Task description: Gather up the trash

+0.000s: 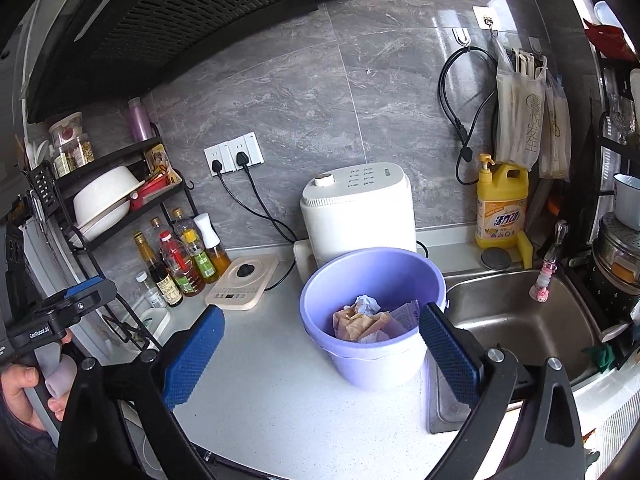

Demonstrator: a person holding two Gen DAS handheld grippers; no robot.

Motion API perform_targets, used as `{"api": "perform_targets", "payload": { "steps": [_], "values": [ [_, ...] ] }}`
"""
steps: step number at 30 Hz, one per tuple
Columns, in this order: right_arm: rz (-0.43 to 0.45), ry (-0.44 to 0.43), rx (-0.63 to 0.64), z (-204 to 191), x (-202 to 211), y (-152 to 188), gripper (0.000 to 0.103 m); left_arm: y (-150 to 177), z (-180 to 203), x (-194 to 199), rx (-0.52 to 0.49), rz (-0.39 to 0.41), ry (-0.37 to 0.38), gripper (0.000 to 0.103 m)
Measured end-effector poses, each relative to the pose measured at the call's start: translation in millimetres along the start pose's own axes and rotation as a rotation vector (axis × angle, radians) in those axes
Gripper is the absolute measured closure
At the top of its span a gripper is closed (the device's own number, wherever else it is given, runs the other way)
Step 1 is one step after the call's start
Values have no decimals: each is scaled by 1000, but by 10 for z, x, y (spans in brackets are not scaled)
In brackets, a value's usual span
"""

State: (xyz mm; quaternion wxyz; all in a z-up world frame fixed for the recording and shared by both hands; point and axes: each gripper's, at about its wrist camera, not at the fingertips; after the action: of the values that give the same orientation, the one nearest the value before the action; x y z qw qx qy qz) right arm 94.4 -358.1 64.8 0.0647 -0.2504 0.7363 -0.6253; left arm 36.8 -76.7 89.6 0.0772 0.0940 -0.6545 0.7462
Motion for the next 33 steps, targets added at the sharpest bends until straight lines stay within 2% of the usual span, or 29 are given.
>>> {"api": "perform_targets", "payload": {
  "steps": [18, 28, 33],
  "values": [
    [6, -103, 58, -690, 416, 203, 7, 98, -486, 1074, 25, 69, -148, 6],
    [-11, -157, 70, -917, 575, 358, 7, 124, -689, 1468, 19, 71, -231, 6],
    [-18, -174, 82, -1003, 609, 384, 7, 87, -747, 1566, 27, 84, -241, 6]
  ]
}}
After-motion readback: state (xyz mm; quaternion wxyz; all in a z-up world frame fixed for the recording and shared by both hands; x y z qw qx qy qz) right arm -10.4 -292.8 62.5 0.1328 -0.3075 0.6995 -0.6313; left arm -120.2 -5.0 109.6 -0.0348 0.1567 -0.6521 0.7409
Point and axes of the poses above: each gripper's, at about its wrist camera, not at the fingertips, and x roughly against the way its jaws point, z to its right, y to its underside, and after that the axes turned 14 degrees about z, right-handed
